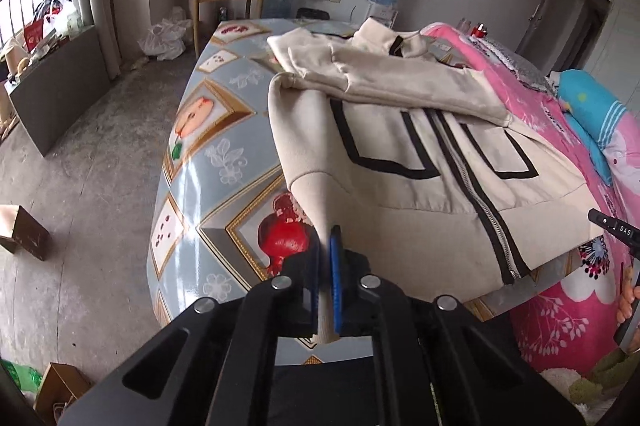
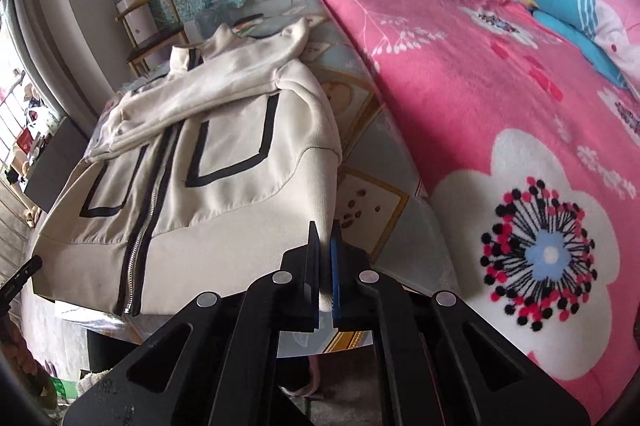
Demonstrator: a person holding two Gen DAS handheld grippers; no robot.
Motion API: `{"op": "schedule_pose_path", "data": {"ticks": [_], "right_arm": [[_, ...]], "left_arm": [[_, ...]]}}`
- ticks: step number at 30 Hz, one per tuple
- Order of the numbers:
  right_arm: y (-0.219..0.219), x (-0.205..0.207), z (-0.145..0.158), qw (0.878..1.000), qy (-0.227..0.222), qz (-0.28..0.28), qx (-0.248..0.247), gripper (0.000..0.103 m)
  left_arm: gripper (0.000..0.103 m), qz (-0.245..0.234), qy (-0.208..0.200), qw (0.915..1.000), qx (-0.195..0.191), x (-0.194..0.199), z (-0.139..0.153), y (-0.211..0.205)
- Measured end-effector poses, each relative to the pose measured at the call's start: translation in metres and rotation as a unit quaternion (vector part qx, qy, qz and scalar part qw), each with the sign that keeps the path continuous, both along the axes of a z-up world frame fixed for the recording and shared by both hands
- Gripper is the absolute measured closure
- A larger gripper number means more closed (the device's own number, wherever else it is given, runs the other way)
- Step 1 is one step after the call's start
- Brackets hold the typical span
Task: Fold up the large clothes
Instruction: 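Grasp the hem with both grippers and lift it toward the collar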
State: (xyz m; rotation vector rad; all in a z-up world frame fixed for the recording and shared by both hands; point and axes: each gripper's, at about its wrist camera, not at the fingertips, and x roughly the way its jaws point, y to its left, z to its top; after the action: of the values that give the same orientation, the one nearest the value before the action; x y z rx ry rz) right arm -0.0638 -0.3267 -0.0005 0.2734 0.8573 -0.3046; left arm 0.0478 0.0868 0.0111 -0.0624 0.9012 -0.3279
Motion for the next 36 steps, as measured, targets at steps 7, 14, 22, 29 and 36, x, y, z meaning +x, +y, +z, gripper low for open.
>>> {"op": "schedule_pose_path", "data": {"ticks": [7, 14, 22, 29, 36], "right_arm": [[0.008, -0.025, 0.009, 1.0, -0.006, 0.01, 0.012, 0.099], [0.004, -0.04, -0.018, 0.998, 0.024, -0.009, 0.051, 0.099], [0.007, -0.022, 0.008, 0.999, -0.009, -0.001, 0.038, 0.099], [0.006, 0.012, 0.024, 0.999, -0.036, 0.005, 0.027, 0.099], [-0.002, 0.069, 0.024, 0.999, -0.04, 0.015, 0.023, 0.099]], "left_arm": [[0.099, -0.017, 0.002, 0.9998, 0.005, -0.026, 0.013, 0.005], [0.099, -0.005, 0.031, 0.9995, -0.008, -0.043, -0.007, 0.014], [0.099, -0.01, -0.014, 0.9993, -0.034, -0.023, 0.022, 0.007], [0.099, -0.002, -0.014, 0.9986, -0.051, 0.021, 0.028, 0.005], [0.099, 0.01, -0.004, 0.9983, -0.057, 0.071, 0.023, 0.0]]}}
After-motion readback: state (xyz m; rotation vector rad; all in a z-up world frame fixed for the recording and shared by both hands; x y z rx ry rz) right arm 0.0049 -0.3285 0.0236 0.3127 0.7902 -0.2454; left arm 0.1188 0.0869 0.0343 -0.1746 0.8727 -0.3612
